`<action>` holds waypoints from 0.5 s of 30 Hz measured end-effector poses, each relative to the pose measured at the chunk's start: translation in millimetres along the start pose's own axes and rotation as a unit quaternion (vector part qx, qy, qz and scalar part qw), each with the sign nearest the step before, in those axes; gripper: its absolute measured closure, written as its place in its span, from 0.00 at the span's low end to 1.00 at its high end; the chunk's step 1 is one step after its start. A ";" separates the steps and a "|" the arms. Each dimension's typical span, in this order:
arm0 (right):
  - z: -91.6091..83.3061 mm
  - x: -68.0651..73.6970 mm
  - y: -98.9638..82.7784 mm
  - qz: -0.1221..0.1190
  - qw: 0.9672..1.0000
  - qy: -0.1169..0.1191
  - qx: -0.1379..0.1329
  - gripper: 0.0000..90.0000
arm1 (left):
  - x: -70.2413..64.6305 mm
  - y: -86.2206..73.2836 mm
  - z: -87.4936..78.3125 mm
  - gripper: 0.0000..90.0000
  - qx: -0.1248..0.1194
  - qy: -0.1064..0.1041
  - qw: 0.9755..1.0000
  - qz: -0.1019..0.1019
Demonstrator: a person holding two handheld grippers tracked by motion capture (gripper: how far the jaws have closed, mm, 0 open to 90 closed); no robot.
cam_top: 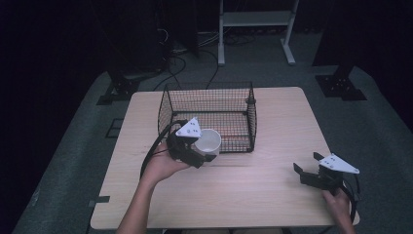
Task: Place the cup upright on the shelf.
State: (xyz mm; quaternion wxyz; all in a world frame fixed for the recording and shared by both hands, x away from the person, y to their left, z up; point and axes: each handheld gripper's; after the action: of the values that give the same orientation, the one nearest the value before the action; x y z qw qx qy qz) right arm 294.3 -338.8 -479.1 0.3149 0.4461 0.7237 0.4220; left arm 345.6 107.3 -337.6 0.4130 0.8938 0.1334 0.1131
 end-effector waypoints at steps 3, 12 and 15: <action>0.0 -0.2 0.0 0.001 1.000 0.000 0.000 0.15 | 2.8 2.9 -1.5 0.23 0.002 0.000 1.000 0.003; -0.1 -0.9 0.0 0.004 1.000 0.001 0.000 0.14 | 11.7 15.1 -3.1 0.23 0.006 -0.003 1.000 0.005; -0.1 -1.0 0.0 0.005 1.000 0.002 0.000 0.15 | 14.6 19.7 -3.1 0.23 0.013 -0.004 1.000 0.010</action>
State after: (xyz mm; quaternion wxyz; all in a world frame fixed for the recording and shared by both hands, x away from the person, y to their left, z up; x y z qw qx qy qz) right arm 294.7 -339.7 -479.0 0.3116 0.4487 0.7223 0.4241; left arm 361.2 102.1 -319.1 0.4004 0.9010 0.1241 0.1117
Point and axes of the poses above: each handheld gripper's, and its own axes: z roughly forward along the jaws, y roughly out of its top, x roughly to its left, and after that the axes turned 1 degree about x, right-handed
